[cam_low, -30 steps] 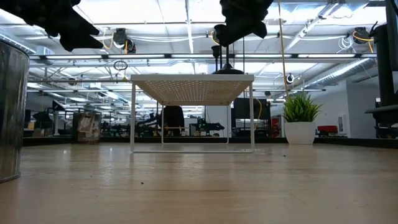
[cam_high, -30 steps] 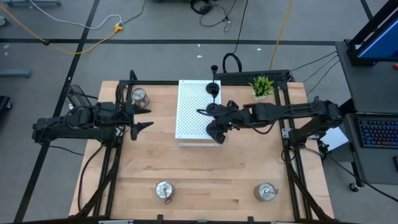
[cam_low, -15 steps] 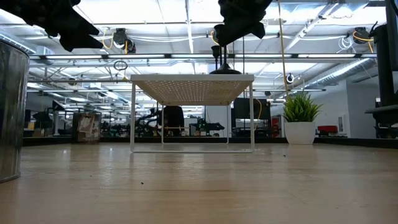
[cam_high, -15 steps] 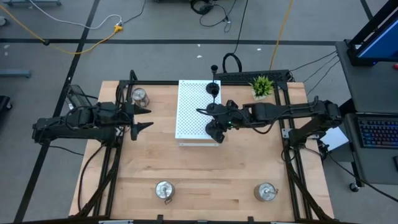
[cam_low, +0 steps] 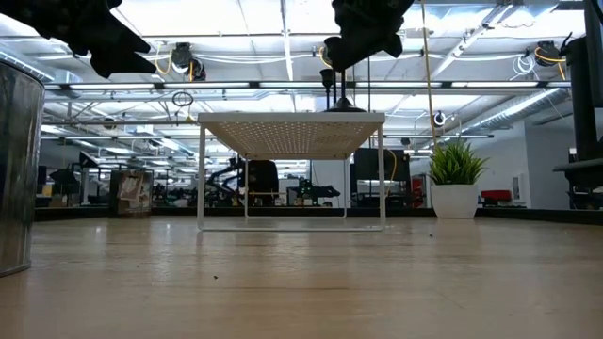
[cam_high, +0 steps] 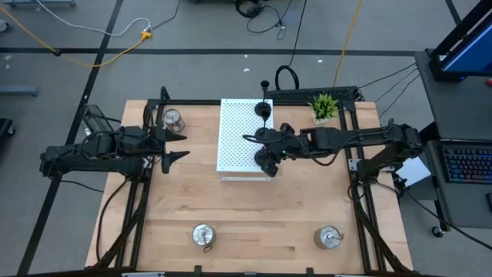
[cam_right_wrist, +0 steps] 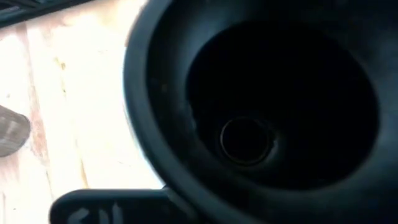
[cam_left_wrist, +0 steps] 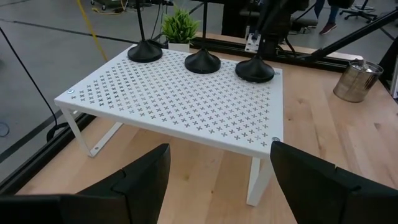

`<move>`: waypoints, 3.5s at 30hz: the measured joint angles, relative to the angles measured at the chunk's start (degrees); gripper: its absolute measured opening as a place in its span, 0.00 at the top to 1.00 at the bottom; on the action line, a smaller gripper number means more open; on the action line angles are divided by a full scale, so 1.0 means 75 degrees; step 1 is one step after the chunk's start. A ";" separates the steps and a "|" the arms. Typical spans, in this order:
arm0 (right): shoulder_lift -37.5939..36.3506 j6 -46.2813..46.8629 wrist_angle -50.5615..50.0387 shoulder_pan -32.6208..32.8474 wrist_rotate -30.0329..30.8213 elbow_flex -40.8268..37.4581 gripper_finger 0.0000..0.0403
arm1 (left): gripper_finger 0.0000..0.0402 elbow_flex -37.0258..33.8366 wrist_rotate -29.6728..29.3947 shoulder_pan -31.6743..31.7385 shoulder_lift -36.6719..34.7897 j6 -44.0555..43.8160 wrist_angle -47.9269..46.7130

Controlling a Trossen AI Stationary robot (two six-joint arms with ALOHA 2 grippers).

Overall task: Pick & Place candle stick holders
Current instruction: Put the black candle holder on the shelf aligned with the other black candle holders, then put the top silver scented candle on the shelf

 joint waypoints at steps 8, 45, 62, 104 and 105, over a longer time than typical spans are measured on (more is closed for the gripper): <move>-0.0003 0.0015 0.0101 0.0000 -0.0028 -0.0006 0.97 | 0.29 0.0000 0.0000 0.0000 0.0000 -0.0003 0.0000; -0.0037 0.0026 0.0326 0.0003 -0.0233 -0.0117 0.61 | 0.29 0.0000 0.0318 0.0000 0.0000 0.0040 -0.0021; -0.0446 0.0066 -0.0197 0.0219 -0.0267 -0.0117 0.59 | 0.29 0.0000 0.0343 0.0000 0.0003 0.0038 -0.0012; -0.3610 0.2224 0.0255 0.1172 0.1026 -0.2901 1.00 | 0.29 0.2669 -0.1883 0.0395 0.2401 -0.3942 -0.2391; -0.3761 0.2177 0.0599 0.1172 0.1032 -0.3130 1.00 | 0.29 0.2917 -0.1883 0.0524 0.2652 -0.3969 -0.2751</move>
